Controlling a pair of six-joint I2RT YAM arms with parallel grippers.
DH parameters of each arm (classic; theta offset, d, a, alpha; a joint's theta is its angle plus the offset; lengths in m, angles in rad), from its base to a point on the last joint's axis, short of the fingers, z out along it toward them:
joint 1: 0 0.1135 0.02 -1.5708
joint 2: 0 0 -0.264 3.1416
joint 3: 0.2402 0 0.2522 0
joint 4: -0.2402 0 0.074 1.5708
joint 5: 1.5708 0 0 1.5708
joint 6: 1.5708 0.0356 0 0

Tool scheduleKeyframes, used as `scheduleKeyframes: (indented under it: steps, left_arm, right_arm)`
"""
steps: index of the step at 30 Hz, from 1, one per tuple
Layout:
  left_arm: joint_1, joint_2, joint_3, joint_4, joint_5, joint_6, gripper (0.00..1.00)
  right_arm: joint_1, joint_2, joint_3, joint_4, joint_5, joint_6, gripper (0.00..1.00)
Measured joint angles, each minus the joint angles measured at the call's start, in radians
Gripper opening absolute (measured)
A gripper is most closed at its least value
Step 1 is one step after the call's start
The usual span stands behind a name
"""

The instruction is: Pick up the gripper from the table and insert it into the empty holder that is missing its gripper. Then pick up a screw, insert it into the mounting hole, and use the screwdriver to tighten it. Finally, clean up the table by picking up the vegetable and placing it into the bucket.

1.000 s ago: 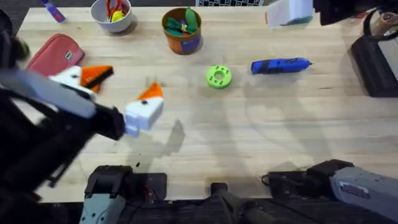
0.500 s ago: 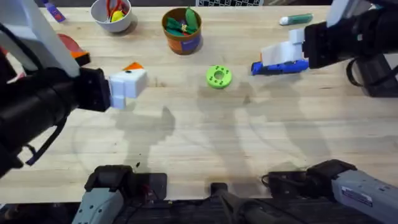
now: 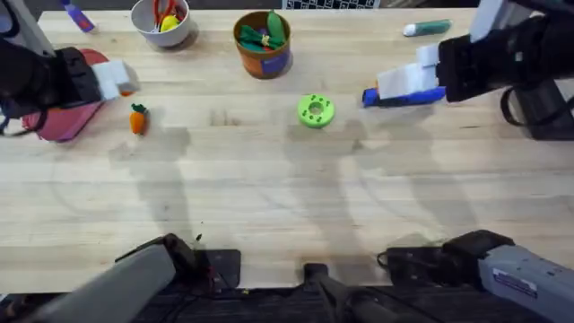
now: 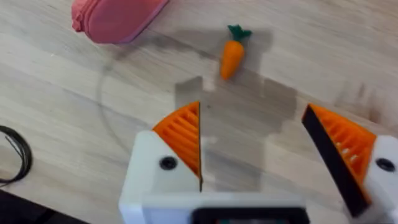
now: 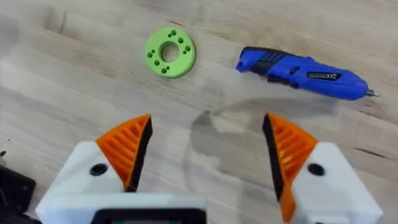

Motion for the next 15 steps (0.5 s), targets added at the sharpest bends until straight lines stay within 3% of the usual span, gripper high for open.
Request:
scheduleKeyframes:
  steps: [3, 8, 15]
  left_arm:
    - [0.023, 0.108, 0.020, 0.039, 0.017, 0.043, 0.985]
    - [0.018, 0.257, 0.021, 0.075, 0.041, 0.160, 0.985]
    - [0.018, 0.477, 0.029, 0.154, 0.030, 0.266, 0.985]
  right_arm:
    - [0.000, 0.000, 0.000, 0.000, 0.000, -0.003, 0.993]
    - [0.000, 0.000, 0.000, 0.000, 0.000, -0.004, 0.993]
    - [0.000, 0.000, 0.000, 0.000, 0.000, -0.004, 0.993]
